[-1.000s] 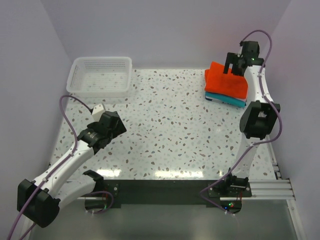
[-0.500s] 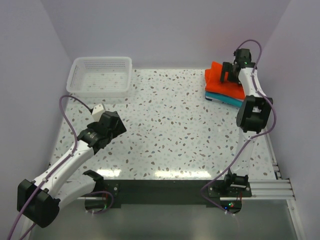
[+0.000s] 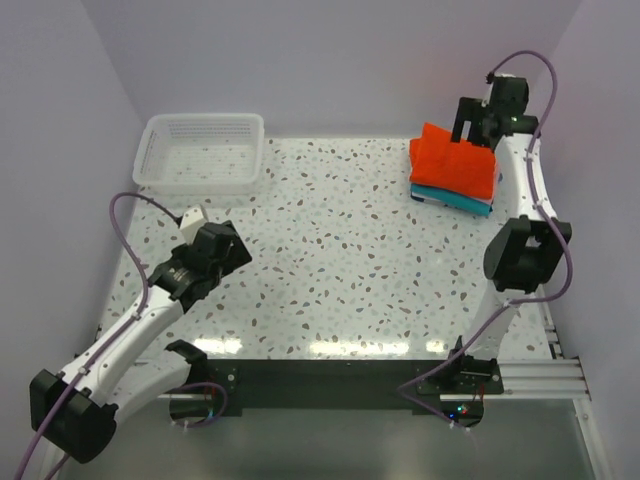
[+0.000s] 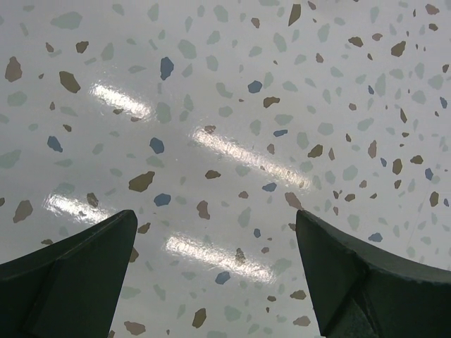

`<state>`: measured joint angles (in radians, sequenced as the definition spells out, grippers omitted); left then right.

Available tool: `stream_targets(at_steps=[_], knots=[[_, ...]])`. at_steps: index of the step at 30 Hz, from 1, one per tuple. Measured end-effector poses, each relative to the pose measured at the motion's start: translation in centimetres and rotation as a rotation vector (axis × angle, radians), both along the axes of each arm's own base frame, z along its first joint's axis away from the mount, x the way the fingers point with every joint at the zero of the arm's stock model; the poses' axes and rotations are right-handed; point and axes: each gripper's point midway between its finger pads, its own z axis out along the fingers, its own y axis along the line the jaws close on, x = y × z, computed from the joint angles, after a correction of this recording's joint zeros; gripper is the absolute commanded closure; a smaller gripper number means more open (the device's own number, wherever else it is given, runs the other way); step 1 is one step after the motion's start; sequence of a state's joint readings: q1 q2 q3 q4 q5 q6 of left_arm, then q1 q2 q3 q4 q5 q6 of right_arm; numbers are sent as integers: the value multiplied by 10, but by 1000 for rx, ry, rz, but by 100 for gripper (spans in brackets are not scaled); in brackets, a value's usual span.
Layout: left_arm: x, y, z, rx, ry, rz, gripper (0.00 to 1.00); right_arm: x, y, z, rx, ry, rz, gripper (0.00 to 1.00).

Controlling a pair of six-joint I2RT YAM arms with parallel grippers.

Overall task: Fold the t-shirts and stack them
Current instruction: Reset both grippers

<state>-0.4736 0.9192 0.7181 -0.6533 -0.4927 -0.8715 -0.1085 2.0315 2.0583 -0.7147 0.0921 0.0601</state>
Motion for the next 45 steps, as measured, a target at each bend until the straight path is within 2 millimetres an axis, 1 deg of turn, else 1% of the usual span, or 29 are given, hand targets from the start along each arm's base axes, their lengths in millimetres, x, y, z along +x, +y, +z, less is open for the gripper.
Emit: stream_targets(at_steps=[1,3,5,7,10,13,14,16,22,25,30,32,38,45], knots=[[0,0,1,-3,-3,-1,0,-5,2,12,-5,-25,-1,1],[-1,-1,3,-11,-10,-5,0,-25,10,40,-17,-82,-12,1],[-1,-2,4,-17,-15,-7,0,-45,21,57,-15,-127,-14,1],[-1,-2,5,-21,-18,-8,0,-72,37,68,5,-169,-6,1],[-2,-1,8,-22,-14,0,0,-105,55,68,32,-203,-16,1],[-1,1,19,-27,-25,30,0,-146,70,47,50,-194,-38,1],[0,2,23,-27,-29,39,0,-155,74,40,59,-185,-39,1],[1,3,29,-33,-38,57,0,-178,83,18,86,-153,-35,1],[-2,5,31,-41,-34,77,0,-232,87,-43,141,-72,-44,1],[-3,5,32,-53,-45,77,0,-256,86,-68,152,-46,-49,1],[-9,7,26,-64,-48,72,0,-282,88,-104,178,-5,-44,1],[-11,7,23,-65,-43,69,0,-287,90,-109,190,-3,-42,1],[-14,6,23,-80,-52,65,0,-283,93,-92,224,-85,-38,1],[-14,5,24,-91,-64,60,0,-283,93,-90,232,-92,-45,1]])
